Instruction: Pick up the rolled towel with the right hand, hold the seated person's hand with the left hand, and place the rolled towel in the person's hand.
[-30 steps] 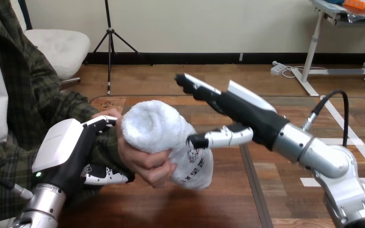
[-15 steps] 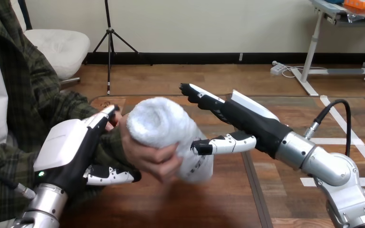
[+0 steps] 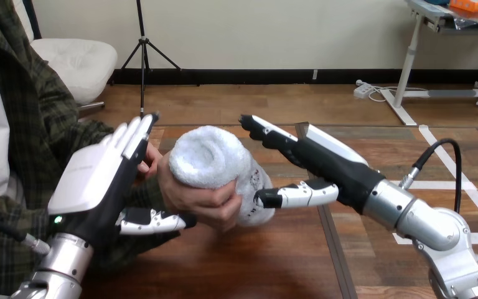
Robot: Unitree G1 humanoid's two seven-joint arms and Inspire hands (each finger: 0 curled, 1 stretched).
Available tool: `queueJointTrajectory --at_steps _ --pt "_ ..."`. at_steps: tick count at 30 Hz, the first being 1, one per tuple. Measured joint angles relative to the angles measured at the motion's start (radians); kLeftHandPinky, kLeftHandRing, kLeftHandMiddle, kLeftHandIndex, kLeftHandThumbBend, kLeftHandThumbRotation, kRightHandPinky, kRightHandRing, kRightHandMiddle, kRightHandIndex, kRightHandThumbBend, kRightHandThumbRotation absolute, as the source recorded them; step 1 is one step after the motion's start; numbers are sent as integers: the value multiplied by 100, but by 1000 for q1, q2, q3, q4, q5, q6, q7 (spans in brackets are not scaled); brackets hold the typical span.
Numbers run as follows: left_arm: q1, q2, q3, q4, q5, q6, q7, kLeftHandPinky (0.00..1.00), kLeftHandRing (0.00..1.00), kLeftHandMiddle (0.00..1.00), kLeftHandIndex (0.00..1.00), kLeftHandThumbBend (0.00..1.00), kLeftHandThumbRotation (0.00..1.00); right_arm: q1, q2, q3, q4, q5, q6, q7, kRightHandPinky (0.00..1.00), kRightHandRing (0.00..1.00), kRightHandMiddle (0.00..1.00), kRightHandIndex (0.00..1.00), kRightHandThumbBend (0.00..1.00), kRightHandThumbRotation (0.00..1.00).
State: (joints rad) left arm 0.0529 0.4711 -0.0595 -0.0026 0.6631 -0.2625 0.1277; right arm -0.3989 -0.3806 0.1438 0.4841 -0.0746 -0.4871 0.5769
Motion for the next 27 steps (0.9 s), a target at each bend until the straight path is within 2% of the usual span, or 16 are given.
queueJointTrajectory --at_steps 14,19,27 --pt "35 -5 1 -121 15 22 -11 97 100 100 100 100 42 7 1 0 73 1 -41 -7 100 100 98 100 100 69" --pt "53 -6 1 -152 15 28 -14 97 100 100 100 100 44 12 1 0 86 0 -47 -13 100 100 98 100 100 70" --pt "84 -8 2 -186 16 27 -14 96 100 100 100 100 48 19 1 0 124 -2 -83 -26 100 99 97 100 100 70"
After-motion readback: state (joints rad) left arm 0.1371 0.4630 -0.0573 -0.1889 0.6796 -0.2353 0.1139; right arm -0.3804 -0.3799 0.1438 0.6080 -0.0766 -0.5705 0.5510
